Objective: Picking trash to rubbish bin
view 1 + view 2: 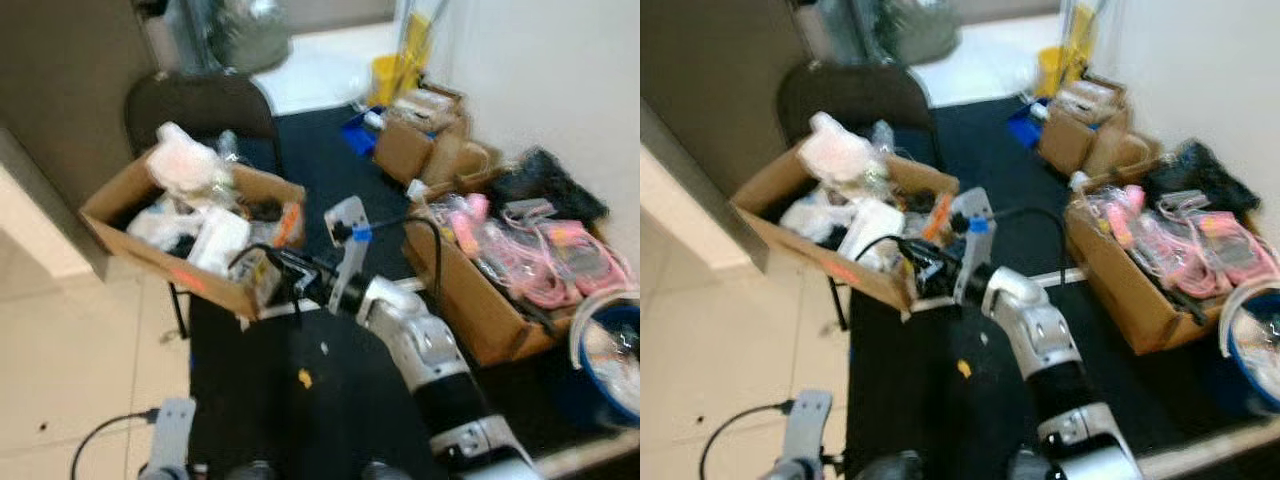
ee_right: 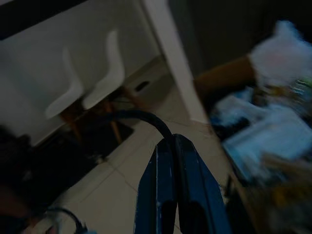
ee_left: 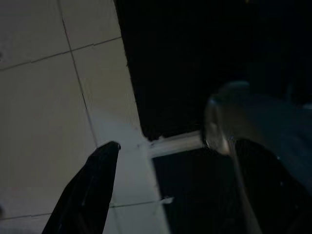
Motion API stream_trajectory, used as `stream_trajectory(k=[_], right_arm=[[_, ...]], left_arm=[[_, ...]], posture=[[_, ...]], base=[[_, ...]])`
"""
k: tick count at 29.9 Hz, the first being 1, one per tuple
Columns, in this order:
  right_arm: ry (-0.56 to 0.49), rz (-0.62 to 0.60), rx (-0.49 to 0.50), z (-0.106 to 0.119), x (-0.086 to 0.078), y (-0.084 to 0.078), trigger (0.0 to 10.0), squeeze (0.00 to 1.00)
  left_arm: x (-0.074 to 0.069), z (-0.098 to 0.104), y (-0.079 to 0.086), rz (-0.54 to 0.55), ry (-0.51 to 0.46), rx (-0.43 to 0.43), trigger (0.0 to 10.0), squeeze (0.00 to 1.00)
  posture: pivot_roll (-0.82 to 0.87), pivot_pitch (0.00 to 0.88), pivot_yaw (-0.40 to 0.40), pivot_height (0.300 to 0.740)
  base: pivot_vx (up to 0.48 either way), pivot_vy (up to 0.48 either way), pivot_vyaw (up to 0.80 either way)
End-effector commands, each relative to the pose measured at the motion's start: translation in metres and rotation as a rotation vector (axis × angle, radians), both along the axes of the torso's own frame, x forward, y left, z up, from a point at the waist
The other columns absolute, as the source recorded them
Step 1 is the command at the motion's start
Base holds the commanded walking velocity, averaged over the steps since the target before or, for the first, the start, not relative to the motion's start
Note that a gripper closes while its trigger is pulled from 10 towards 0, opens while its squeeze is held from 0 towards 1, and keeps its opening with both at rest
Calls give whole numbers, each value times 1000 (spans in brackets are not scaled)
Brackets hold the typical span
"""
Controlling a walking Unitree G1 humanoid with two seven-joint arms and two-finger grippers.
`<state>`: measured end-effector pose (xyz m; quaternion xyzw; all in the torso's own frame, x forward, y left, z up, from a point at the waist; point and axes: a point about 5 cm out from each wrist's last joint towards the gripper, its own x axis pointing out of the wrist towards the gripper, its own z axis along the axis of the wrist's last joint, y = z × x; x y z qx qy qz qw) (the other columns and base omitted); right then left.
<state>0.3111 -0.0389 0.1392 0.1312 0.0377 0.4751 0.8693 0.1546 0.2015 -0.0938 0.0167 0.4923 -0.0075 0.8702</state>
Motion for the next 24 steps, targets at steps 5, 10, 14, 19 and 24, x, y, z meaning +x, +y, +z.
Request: stream_trajectory(k=[5,10,14,19,24], right_arm=[[-4,28,-14,-2,-4,8,10000,0],[-17,49,-3,1,-5,9,10000,0],[-8,10,-20,-2,-2,6,10000,0],[-18,-2,-55,-4,-1,7,10000,0],[-17,-8,-55,-4,-1,8,10000,0]], left_arm=[[-6,-3,0,6,27,16,10000,0],[-6,-3,0,7,25,16,10000,0],[-7,-3,0,6,26,17,10000,0],[-10,-3,6,9,32,24,10000,0],[-12,-2,17,16,36,34,10000,0]], posture=[[74,93,34,740],[76,92,35,740],[76,92,35,740],[74,90,39,740],[74,90,39,740]], base=[[408,0,0],[408,0,479],[409,0,555],[411,0,0],[410,0,0]])
